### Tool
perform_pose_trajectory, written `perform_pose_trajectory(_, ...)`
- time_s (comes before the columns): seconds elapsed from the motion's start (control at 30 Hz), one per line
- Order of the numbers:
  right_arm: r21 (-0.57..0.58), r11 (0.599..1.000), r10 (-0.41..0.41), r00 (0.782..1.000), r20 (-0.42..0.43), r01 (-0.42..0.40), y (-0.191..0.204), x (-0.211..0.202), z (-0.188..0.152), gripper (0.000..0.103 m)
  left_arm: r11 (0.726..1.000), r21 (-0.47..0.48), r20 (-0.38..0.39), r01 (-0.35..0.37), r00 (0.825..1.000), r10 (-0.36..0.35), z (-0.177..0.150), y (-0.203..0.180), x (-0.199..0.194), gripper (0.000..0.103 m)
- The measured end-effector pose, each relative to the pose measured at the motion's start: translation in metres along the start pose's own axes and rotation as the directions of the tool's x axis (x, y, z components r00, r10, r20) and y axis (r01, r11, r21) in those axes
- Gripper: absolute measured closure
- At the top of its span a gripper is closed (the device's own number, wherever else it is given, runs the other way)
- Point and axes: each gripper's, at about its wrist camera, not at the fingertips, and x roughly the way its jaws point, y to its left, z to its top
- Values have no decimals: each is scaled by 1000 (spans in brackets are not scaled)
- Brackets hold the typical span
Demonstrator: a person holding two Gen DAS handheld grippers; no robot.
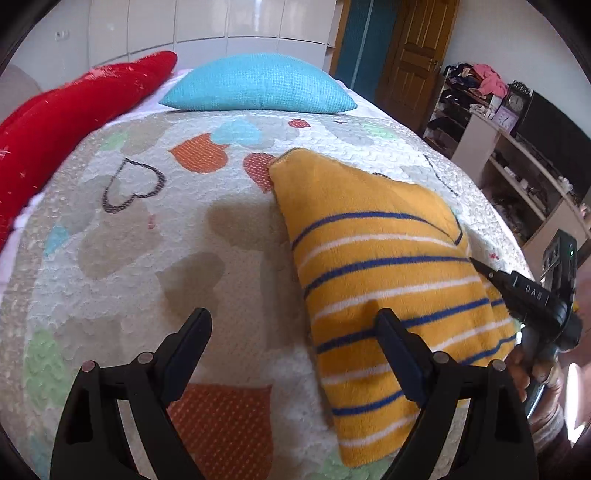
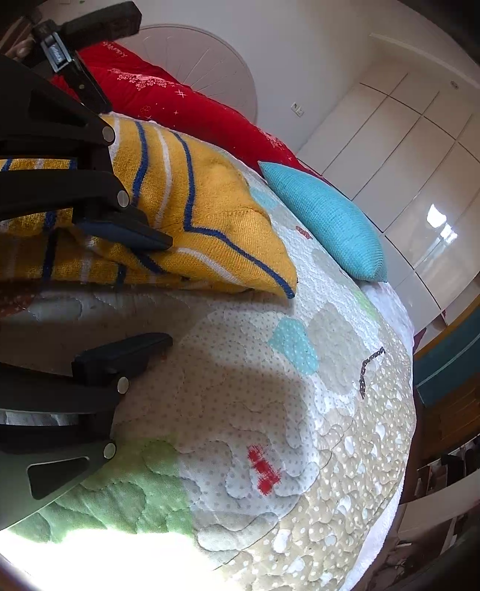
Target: Fold small clothes
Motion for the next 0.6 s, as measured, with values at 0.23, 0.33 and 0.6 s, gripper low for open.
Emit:
perform_pose_trajectory(0.23,13,999,31,1000,6,-31,-3,-3,-2,50,965,-139,-112,223,965,-239,24,0,59,11)
perform_pose_trajectory(0.33,17,999,32,999,6,-33,-3,-3,-2,50,955,-180,-150,234,953,-262,24,-8,75,11)
perform_pose_trajectory(0.6,97,994,32,997,65,-39,-12,-27,1,34,935,-207,-148,289,935,-322,23,-3,71,28)
